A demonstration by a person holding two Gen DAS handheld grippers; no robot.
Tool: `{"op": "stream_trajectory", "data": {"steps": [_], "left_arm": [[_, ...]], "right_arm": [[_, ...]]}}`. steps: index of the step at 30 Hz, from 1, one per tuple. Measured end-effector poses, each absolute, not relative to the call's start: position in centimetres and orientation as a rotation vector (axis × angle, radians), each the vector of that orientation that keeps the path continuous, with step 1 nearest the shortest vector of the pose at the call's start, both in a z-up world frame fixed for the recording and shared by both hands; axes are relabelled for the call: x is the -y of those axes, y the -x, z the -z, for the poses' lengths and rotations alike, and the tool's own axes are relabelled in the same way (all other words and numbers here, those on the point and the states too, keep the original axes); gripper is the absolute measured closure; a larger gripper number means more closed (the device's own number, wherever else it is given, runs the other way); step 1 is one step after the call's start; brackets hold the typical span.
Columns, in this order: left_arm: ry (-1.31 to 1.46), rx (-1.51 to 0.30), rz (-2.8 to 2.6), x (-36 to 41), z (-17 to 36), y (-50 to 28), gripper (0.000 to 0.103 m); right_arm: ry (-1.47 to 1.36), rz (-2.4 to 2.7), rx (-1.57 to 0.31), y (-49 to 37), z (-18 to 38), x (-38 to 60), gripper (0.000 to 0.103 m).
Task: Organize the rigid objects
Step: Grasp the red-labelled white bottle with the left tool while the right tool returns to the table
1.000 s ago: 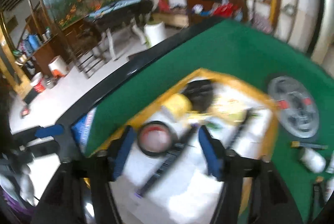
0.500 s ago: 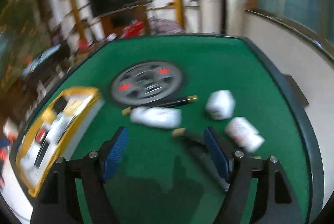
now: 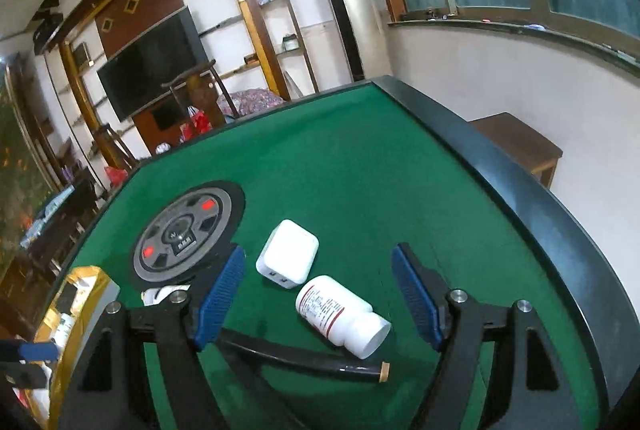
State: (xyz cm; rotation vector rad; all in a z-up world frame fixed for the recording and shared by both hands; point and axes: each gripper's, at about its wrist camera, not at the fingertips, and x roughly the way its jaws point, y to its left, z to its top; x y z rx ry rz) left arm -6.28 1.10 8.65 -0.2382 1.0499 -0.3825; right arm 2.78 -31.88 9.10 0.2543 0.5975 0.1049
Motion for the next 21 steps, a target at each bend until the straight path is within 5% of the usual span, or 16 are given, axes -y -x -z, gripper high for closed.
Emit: {"op": "stream_trajectory", "data": {"steps": [9,14,17,19,21], "left_arm": [[-0.115,-0.907,0.463,5.6,-8.4,-0.5,0.013],[-0.218,-0.989,0.5,6.6,-5.3,-3.3,0.014],[-0.254,-0.989,0.516,6.8,-4.5,-2.6,0.02],[-0.262,-1.01,0.56,7.0,-4.5,-2.0,0.038],[-0.245,-1.041,0.626,6.8,-5.0,-0.9,0.041]], "right_arm": [[-0.292,-0.09,-0.607,-2.5,-9.0,33.3,0.027],[-0.308,-0.071,-0.619,-2.8,-8.7,33.7,0.026],[-0.328,-0.066,-0.637,-3.1,-8.5,34.1,0.026],[-0.346,-0.068,-0.649,-3.2,-8.3,34.4,0.026],[-0.354,-0.063,-0.662,-3.2,-8.1,34.6,0.026]]}}
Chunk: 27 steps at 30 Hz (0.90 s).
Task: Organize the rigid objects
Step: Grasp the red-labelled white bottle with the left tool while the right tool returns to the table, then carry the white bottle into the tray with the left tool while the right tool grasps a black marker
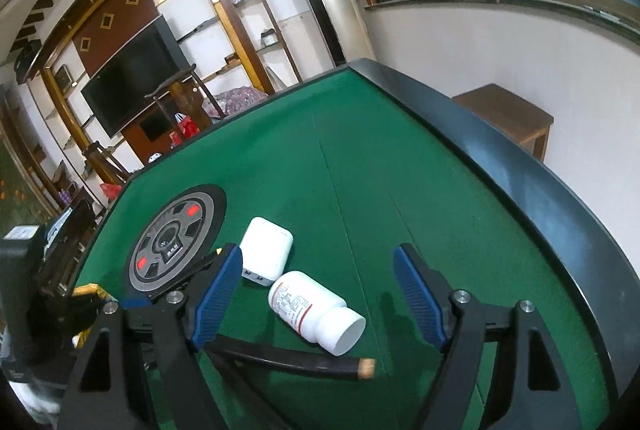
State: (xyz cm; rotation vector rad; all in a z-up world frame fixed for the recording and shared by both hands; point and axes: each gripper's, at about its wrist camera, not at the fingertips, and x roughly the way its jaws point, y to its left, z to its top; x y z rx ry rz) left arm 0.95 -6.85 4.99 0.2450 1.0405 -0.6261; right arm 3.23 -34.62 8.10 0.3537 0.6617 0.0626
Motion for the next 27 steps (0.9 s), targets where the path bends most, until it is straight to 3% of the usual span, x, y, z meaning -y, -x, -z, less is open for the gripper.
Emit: {"op": "stream_trajectory", "data": {"steps": [6,12,17,18,20,27], "left_arm": [[-0.366,-0.987,0.596,7.6,-5.1,0.7,0.041],[-0.497,-0.941,0.538,9.5,-3.4,1.4,0.022],[-0.529,-0.932,0.508,9.9,-2.8,1.2,0.02],[-0.516,-0.942,0.504,10.0,-2.7,1.0,0.025],[-0.467,-0.971,0.503,9.4,-2.6,0.1,0.066],[-0.254,-0.995,0.525,6.0,-4.2,1.7,0.068]], "right_arm": [[-0.375,-0.05,-0.675,-3.5,-7.9,35.2,0.025],[-0.366,-0.046,-0.686,-3.8,-7.8,34.9,0.025],[-0.364,-0.045,-0.693,-3.8,-7.7,34.9,0.025],[-0.362,-0.044,-0.696,-3.8,-7.6,34.9,0.025],[-0.356,-0.04,-0.701,-3.9,-7.5,34.7,0.025],[-0.354,-0.019,-0.71,-4.0,-7.2,35.0,0.025]]}}
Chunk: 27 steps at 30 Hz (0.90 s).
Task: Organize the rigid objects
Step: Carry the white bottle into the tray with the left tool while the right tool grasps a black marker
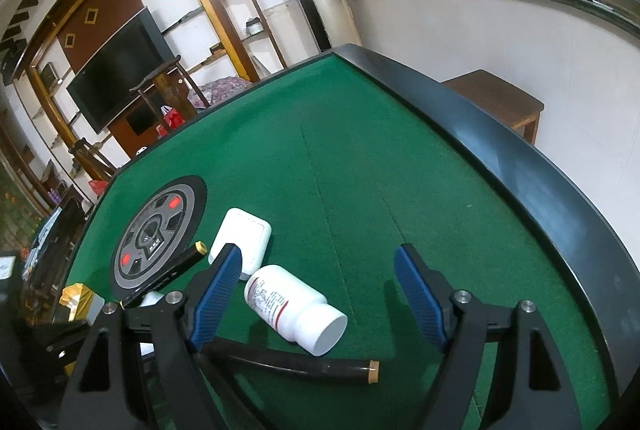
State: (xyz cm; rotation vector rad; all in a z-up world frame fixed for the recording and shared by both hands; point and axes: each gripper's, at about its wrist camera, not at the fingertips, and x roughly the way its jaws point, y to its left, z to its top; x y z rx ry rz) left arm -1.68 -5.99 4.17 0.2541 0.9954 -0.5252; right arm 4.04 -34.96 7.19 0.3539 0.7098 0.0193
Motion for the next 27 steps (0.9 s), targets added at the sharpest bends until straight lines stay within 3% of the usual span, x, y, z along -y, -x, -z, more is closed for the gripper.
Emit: {"op": "stream_trajectory", "data": {"steps": [14,22,24,27], "left_arm": [[0.026,-0.817,0.468,-5.8,-10.6,12.6,0.068],[0.136,-0.789,0.362,-13.4,-10.5,16.4,0.068],[0.176,-0.786,0.342,-14.8,-10.0,17.0,0.068],[0.225,-0.794,0.31,-16.5,-9.2,17.5,0.068]], "right_arm": [[-0.406,-0.046,-0.698,-2.7,-7.9,35.7,0.025],[0.001,-0.297,-0.954,-0.1,-6.8,28.2,0.026],[0.072,-0.306,-0.975,-0.6,-6.1,26.8,0.033],[0.134,-0.326,-1.016,-2.1,-4.9,25.0,0.058]]}}
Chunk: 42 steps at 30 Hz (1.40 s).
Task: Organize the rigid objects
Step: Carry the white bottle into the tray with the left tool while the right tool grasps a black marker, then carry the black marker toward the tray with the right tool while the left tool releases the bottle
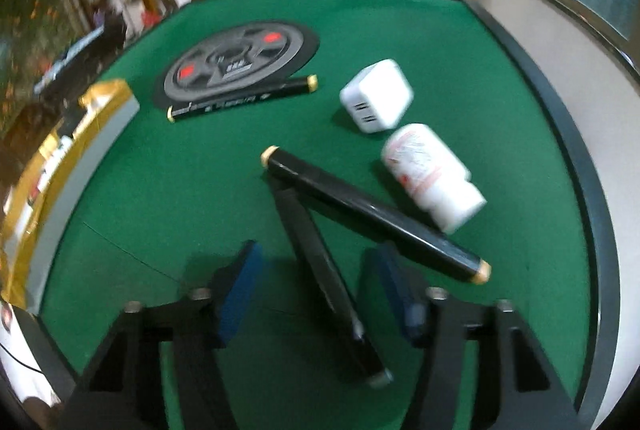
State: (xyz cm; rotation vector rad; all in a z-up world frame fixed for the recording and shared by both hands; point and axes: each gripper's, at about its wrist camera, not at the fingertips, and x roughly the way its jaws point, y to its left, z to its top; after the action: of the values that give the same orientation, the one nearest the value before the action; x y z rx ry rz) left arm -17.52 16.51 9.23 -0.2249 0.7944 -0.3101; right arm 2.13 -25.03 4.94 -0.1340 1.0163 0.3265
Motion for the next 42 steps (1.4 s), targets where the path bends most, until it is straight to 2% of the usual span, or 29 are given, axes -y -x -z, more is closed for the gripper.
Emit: {"op": "stream_trajectory", "data": {"steps": [3,6,7,13,20,25,36,37,38,39,42], "left_arm": [[0.244,-0.8,0.287,-17.7,-8.8,18.1,0.068],[0.263,-0.798,0.274,-18.6,-8.4,18.5,0.068],[0.268,-0.798,0.268,-18.8,-8.2,18.6,0.068],[0.3,-0.828,0.25,-19.7,-6.7,18.3,0.068],[0.319,-0.934,0.23,-19.7,-4.4,16.4,0.068],[0.299,-1.029,0.186,-18.5,-2.3,14.8,0.068],[0.241,-1.048,0.133,-17.7,-2.4,11.3,0.067],[0.244,-1.049,0.126,-17.7,-2.3,11.1,0.066],[0.253,-1.052,0.119,-17.9,-2.2,11.1,0.06],[0.263,-1.056,0.117,-18.0,-2.1,11.1,0.049],[0.285,-1.049,0.14,-18.3,-2.4,11.7,0.045]], "right_arm": [[0.189,-0.316,-0.994,-2.8,-4.6,23.5,0.063],[0.165,-0.327,-0.986,-2.6,-4.6,23.4,0.084],[0.148,-0.331,-0.986,-2.5,-4.6,23.5,0.088],[0.038,-0.346,-0.959,-0.3,-4.8,24.4,0.089],[-0.149,-0.445,-0.895,1.4,-7.6,24.9,0.089],[-0.207,-0.582,-0.886,2.7,-9.5,22.1,0.089],[-0.273,-0.757,-0.951,3.6,-10.4,14.7,0.089],[-0.285,-0.766,-0.962,3.5,-10.3,14.0,0.089],[-0.294,-0.772,-0.972,3.4,-10.2,13.4,0.089],[-0.304,-0.78,-0.982,3.3,-10.1,12.6,0.089],[-0.325,-0.789,-1.006,3.1,-10.0,10.7,0.089]]}}
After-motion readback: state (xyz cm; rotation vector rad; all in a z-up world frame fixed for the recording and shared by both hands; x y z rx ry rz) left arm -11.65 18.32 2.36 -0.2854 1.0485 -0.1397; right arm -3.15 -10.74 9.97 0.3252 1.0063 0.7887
